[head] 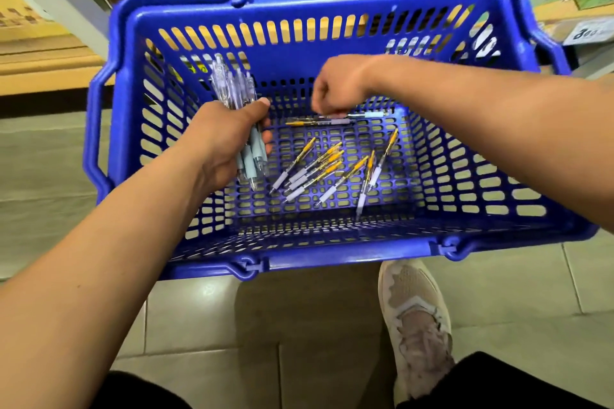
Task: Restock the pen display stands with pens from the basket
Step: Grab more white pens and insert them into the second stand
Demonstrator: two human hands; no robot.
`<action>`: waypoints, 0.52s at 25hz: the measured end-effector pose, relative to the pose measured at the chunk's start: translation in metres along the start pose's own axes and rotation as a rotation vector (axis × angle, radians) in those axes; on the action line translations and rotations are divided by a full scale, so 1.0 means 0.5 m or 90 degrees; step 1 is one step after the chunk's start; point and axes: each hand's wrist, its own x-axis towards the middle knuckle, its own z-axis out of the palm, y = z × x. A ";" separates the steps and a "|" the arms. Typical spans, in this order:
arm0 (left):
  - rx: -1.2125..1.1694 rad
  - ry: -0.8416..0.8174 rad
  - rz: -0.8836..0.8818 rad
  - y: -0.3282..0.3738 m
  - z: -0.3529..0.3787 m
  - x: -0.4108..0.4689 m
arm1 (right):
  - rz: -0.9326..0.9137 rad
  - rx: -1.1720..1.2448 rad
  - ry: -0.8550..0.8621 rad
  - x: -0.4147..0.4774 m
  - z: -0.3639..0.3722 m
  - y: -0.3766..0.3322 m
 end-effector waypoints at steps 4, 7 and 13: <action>0.035 0.008 0.001 -0.001 -0.018 0.004 | 0.089 -0.295 0.087 0.010 0.065 0.051; 0.039 0.016 -0.002 -0.004 -0.033 0.010 | 0.115 -0.344 0.072 0.028 0.098 0.079; 0.038 0.012 -0.021 -0.016 -0.058 0.023 | 0.111 -0.417 0.082 0.044 0.154 0.105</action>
